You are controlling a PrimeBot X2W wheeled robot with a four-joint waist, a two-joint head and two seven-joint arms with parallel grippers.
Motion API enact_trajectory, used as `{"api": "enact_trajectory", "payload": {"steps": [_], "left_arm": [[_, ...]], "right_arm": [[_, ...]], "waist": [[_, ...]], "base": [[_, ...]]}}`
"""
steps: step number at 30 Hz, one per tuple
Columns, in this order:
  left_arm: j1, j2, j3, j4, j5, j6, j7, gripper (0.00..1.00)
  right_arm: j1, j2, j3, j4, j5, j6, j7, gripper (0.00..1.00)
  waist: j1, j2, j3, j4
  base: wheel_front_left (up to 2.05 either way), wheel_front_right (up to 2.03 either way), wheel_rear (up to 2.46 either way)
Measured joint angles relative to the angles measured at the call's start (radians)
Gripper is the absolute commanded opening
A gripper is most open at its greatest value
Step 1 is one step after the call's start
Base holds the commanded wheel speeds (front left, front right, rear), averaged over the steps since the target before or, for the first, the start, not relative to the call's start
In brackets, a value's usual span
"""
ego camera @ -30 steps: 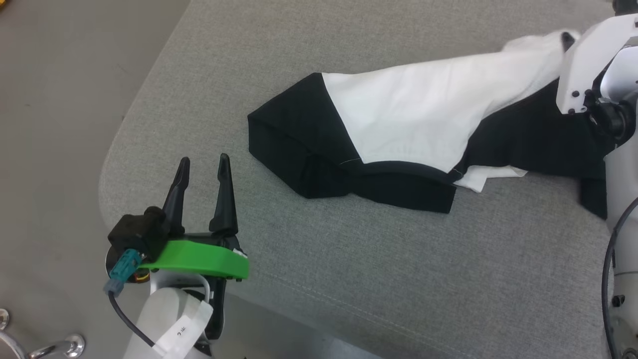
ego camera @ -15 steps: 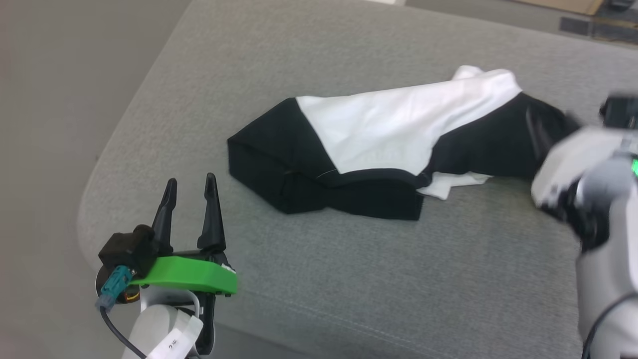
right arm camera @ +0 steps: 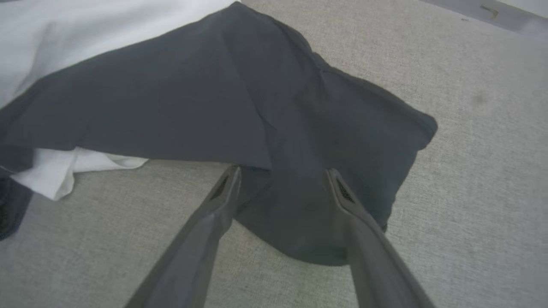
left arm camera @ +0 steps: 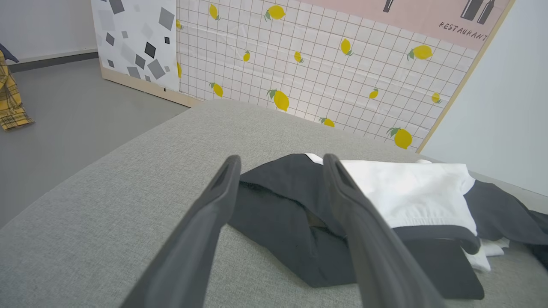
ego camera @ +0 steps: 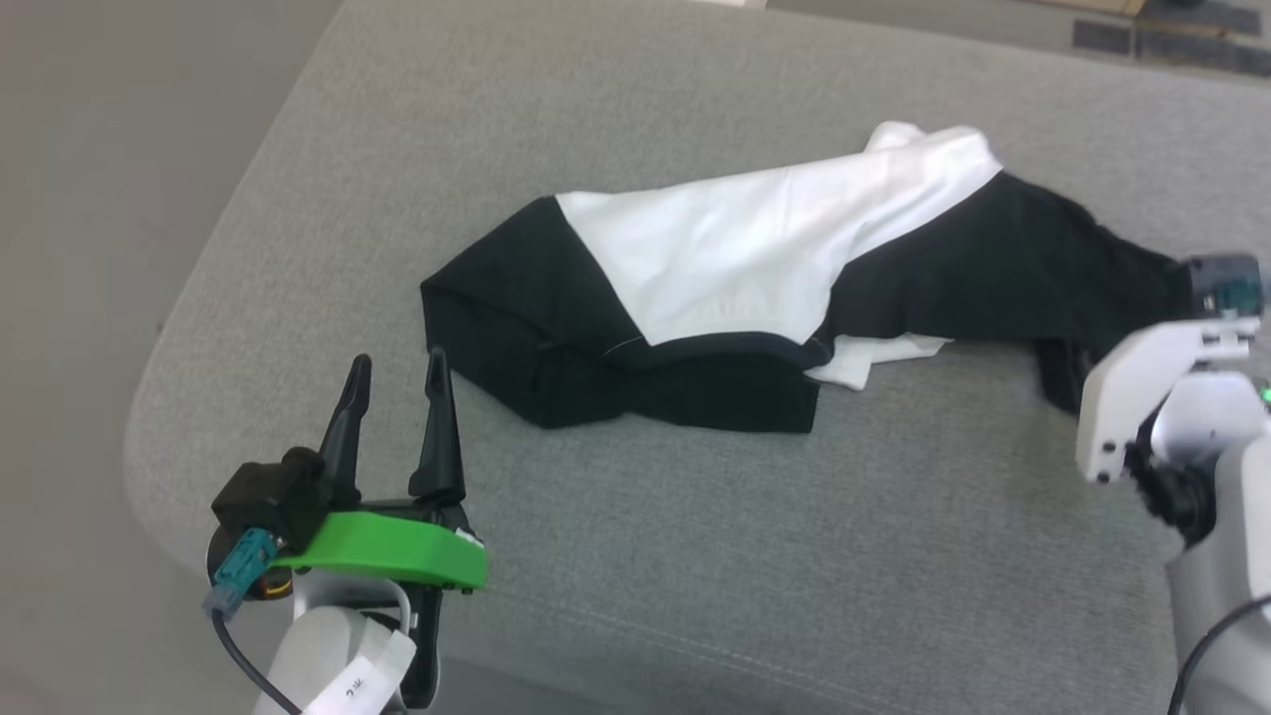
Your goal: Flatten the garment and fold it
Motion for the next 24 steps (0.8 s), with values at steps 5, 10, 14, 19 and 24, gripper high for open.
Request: {"api": "enact_trajectory", "payload": {"steps": [5,10,14,19,24], "left_arm": [[-0.01,0.0,-0.004,-0.001,-0.011,0.0,0.0,1.0],[-0.01,0.0,-0.003,-0.001,-0.011,0.001,0.0,1.0],[-0.011,0.0,-0.001,-0.001,-0.011,0.005,0.0,1.0],[-0.018,0.0,-0.006,0.001,-0.011,0.004,0.0,1.0],[-0.014,0.0,0.006,0.009,-0.006,0.003,0.0,1.0]], "right_arm": [[-0.069,-0.025,0.042,0.065,-0.042,0.0,0.013,1.0],[-0.091,-0.03,0.065,0.123,-0.05,0.0,0.014,1.0],[-0.111,-0.03,0.07,0.138,-0.034,0.0,-0.009,0.0],[-0.094,-0.043,0.11,0.085,0.051,0.0,-0.039,0.0],[0.022,-0.109,0.092,-0.108,0.158,0.0,0.018,0.0]], "waist": [[0.0,0.0,0.037,0.026],[0.0,0.0,0.063,0.044],[0.0,0.0,0.07,0.046],[0.0,0.0,0.05,0.038],[0.0,0.0,0.015,0.017]], "base": [[0.0,0.0,0.0],[0.0,0.0,0.0],[0.0,0.0,0.0],[0.0,0.0,0.0],[0.0,0.0,0.0]]}}
